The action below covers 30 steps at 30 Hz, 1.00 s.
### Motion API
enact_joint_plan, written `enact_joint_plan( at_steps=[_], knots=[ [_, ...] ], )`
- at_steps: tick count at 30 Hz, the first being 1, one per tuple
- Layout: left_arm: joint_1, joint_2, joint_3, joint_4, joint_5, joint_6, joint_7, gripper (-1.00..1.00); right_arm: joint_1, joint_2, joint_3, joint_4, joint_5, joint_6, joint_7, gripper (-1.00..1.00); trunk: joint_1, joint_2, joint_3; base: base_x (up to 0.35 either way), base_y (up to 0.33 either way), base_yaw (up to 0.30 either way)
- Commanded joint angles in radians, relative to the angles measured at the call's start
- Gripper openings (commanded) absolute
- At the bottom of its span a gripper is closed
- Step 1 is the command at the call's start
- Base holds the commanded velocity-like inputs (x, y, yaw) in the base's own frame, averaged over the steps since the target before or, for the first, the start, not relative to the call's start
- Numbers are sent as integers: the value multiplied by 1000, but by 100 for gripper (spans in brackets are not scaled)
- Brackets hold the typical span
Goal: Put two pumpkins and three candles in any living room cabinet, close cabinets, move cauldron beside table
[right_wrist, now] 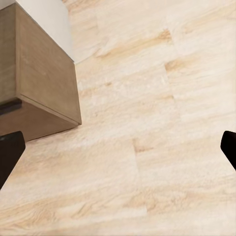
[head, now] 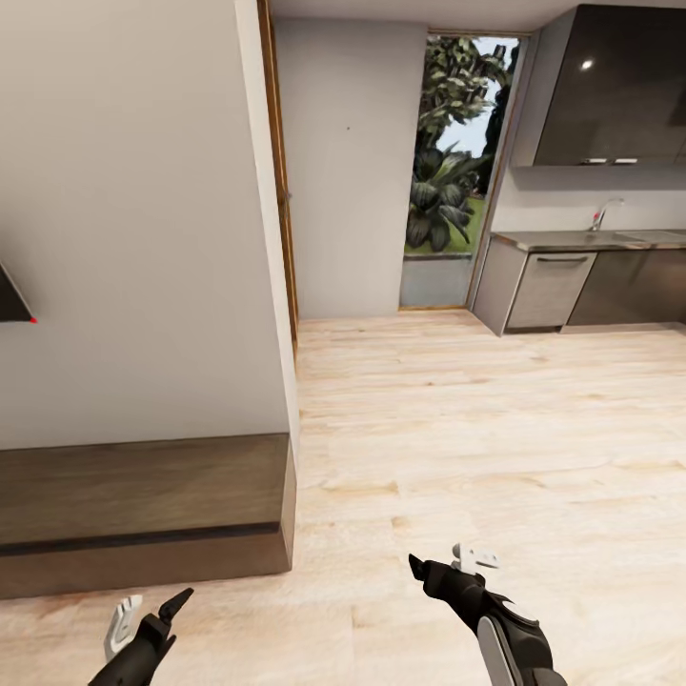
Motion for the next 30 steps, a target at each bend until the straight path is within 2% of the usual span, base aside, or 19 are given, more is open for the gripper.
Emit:
enact_joint_plan(
  at_steps=[1,8,14,18,20,24,30],
  knots=[
    [-1,-6,0,0,6,1,-1,100,-1,1,-3,-1,-2,6,4,100,4,-8,-4,0,0,0],
    [-1,-11,-3,2,9,-13,-9,100,-1,3,2,-1,-2,6,4,100,31,-57,-26,0,0,0],
    [0,-11,-5,4,8,-14,-12,100,-1,4,65,-2,-2,1,4,100,54,-99,-45,0,0,0],
    [0,3,-2,16,9,-18,-25,100,-1,3,73,-1,-3,1,4,100,69,-127,-57,0,0,0],
    [-1,7,-2,41,9,-41,-28,100,-1,3,69,0,-8,1,4,100,77,-141,-64,0,0,0],
    [-1,18,-1,72,14,-88,-31,100,-1,3,65,2,-69,1,4,100,92,-169,-76,0,0,0],
    [-1,18,-2,77,16,-91,-32,100,-1,-6,61,3,-215,0,1,100,115,-211,-95,0,0,0]
  ],
)
